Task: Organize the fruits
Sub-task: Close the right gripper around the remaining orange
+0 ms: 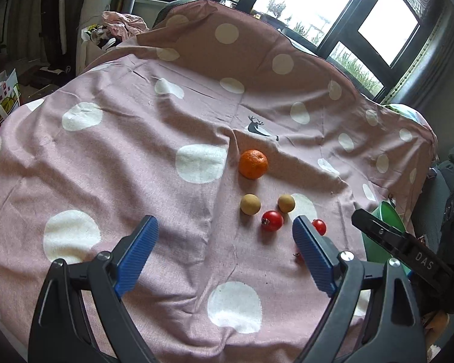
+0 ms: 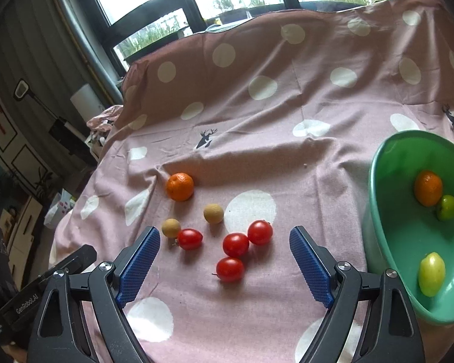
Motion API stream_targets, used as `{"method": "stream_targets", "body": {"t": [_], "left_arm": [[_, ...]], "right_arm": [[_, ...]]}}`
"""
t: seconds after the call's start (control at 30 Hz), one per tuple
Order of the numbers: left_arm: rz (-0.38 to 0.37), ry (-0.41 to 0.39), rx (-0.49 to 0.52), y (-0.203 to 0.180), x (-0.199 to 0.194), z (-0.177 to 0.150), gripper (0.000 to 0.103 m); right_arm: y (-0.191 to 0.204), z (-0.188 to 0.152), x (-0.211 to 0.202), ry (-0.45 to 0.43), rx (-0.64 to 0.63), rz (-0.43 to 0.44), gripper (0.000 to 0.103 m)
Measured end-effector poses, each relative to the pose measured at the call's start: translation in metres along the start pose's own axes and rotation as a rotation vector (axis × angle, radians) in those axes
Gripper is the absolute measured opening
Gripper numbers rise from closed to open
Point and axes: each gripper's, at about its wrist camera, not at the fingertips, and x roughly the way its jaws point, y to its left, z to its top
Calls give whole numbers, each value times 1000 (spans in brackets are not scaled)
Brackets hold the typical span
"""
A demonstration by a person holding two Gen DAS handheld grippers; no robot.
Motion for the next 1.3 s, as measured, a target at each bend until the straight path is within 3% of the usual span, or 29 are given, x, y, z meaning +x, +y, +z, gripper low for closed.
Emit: {"method": "stream_targets", "body": {"t": [0.13, 0.33, 0.47, 0.63, 0.7, 0.83, 1.03, 1.3], "left_arm": [[17, -9, 24, 6, -4, 4, 90], [63, -13, 7, 22, -6, 9, 89], [58, -15, -10, 29, -8, 11, 88], [67, -1, -14, 29, -5, 11, 86], [59, -2, -12, 28, -7, 11, 86], [42, -4, 0, 25, -7, 11, 86], [67, -3, 25, 20, -5, 10, 86], [39, 11, 56, 7, -1, 4, 84]], "right_arm": [[11, 18, 20, 60, -5, -81, 88], [26, 42, 60, 158, 30, 7, 88], [42, 54, 88, 174, 31, 0, 73], [64, 57, 130, 233, 22, 33, 65], [69, 55, 145, 269, 33, 37, 54], [70, 51, 162, 298, 44, -30, 45], [66, 46, 147, 278, 55, -13, 43], [36, 26, 52, 211, 27, 27, 43]]}}
